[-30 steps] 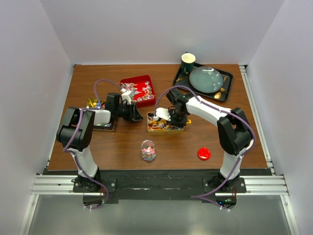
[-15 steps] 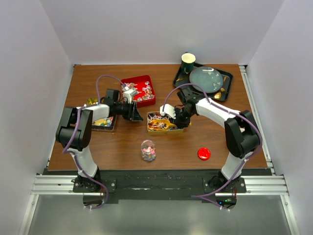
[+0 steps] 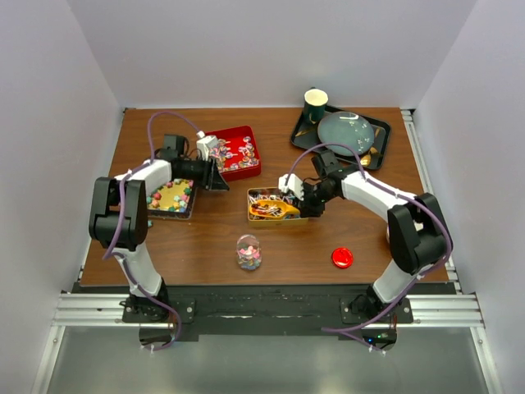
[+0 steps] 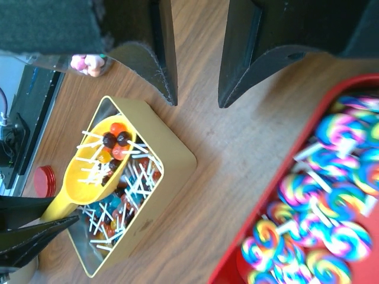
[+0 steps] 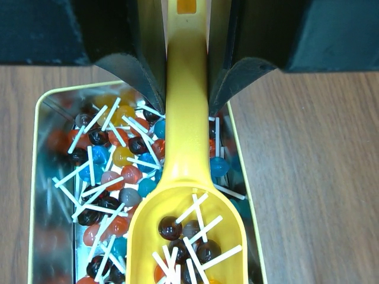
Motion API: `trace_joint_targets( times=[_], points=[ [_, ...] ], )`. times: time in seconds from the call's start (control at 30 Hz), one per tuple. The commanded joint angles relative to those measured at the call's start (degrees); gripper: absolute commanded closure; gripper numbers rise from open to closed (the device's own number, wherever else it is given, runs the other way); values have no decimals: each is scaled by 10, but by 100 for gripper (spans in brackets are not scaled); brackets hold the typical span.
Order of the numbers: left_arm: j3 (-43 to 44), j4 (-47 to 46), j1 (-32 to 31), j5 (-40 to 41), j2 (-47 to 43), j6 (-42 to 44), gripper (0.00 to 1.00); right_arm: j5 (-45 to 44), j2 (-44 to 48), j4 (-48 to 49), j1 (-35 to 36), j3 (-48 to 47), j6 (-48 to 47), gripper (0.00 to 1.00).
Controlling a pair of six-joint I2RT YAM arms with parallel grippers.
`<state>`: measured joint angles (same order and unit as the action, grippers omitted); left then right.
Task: Pack the candies
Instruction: Scoop the fake candies from the storage box.
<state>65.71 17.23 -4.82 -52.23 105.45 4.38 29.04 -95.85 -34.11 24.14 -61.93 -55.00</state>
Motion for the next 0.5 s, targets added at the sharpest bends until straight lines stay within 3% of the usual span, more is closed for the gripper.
trace_joint_targets(
  times=[0.0, 0.47],
  points=[
    [45, 60, 17, -20, 17, 57, 61, 53, 28, 17, -11, 7, 3, 100],
    [74, 117, 19, 10, -2, 116, 50, 88, 112, 143, -43, 93, 81, 100]
  ],
)
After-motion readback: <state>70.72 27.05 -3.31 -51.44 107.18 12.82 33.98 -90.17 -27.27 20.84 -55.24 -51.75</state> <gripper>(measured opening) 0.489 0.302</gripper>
